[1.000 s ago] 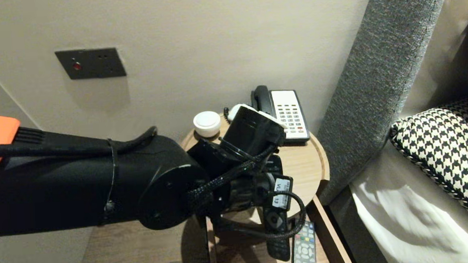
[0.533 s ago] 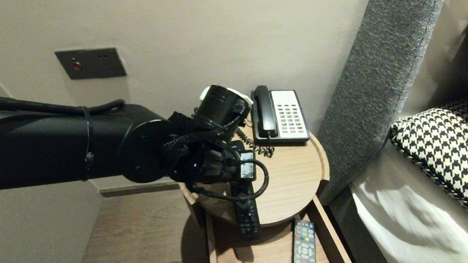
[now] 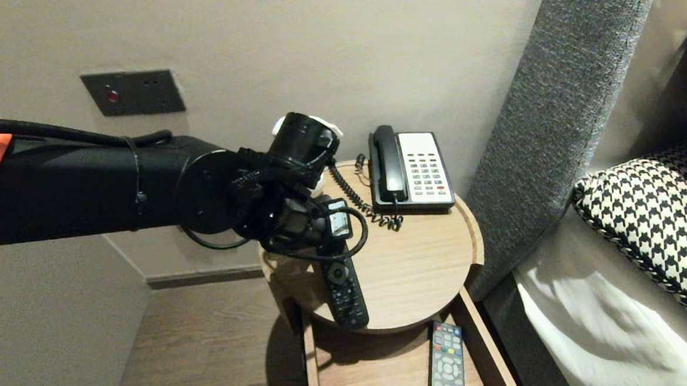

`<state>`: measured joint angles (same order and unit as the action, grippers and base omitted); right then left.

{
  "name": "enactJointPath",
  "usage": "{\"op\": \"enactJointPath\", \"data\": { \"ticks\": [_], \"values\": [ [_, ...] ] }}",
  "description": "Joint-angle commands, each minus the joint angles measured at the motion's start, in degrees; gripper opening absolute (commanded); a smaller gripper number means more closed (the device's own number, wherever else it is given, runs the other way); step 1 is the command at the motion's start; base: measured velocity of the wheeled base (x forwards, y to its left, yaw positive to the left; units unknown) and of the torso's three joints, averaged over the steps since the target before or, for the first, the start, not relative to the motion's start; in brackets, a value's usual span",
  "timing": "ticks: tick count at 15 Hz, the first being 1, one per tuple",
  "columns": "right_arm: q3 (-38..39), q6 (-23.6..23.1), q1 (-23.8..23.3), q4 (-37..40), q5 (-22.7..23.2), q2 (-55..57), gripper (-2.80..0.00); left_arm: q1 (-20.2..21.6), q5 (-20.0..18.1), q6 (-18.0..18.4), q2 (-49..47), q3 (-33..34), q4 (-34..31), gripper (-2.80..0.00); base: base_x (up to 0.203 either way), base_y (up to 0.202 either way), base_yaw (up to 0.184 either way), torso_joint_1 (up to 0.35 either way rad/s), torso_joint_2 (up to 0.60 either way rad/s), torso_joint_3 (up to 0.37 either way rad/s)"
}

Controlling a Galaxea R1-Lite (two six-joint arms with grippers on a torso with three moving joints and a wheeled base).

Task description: Take the remote control out of the drawer one by one and place them on the table

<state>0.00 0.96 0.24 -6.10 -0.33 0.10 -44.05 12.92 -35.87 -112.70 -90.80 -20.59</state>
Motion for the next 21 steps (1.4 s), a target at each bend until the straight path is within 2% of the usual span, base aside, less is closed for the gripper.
{"op": "enactJointPath", "data": {
  "ticks": [1, 5, 6, 8, 17, 18, 21],
  "values": [
    [2.3, 0.0, 0.0, 0.0, 0.0, 0.1, -2.80, 0.7, 0.1, -1.2, -2.6, -0.4, 0.1, -2.80, 0.000, 0.000, 0.000, 0.000, 0.00, 0.000],
    [2.3, 0.0, 0.0, 0.0, 0.0, 0.1, -2.80, 1.7, 0.4, -3.4, -5.5, -1.5, 0.3, -2.80, 0.000, 0.000, 0.000, 0.000, 0.00, 0.000],
    [2.3, 0.0, 0.0, 0.0, 0.0, 0.1, -2.80, 1.9, 1.5, -4.0, -6.0, -1.8, 0.3, -2.80, 0.000, 0.000, 0.000, 0.000, 0.00, 0.000],
    [2.3, 0.0, 0.0, 0.0, 0.0, 0.1, -2.80, 2.0, 2.8, -4.1, -6.7, -1.8, 0.3, -2.80, 0.000, 0.000, 0.000, 0.000, 0.00, 0.000],
    [2.3, 0.0, 0.0, 0.0, 0.0, 0.1, -2.80, 2.2, 2.9, -4.7, -7.2, -1.8, 0.4, -2.80, 0.000, 0.000, 0.000, 0.000, 0.00, 0.000],
    [2.3, 0.0, 0.0, 0.0, 0.0, 0.1, -2.80, 2.1, 2.9, -4.7, -7.2, -1.8, 0.3, 0.00, 0.000, 0.000, 0.000, 0.000, 0.00, 0.000],
    [2.3, 0.0, 0.0, 0.0, 0.0, 0.1, -2.80, 2.1, 2.9, -4.6, -6.9, -1.9, 0.4, 0.00, 0.000, 0.000, 0.000, 0.000, 0.00, 0.000]
  ]
}}
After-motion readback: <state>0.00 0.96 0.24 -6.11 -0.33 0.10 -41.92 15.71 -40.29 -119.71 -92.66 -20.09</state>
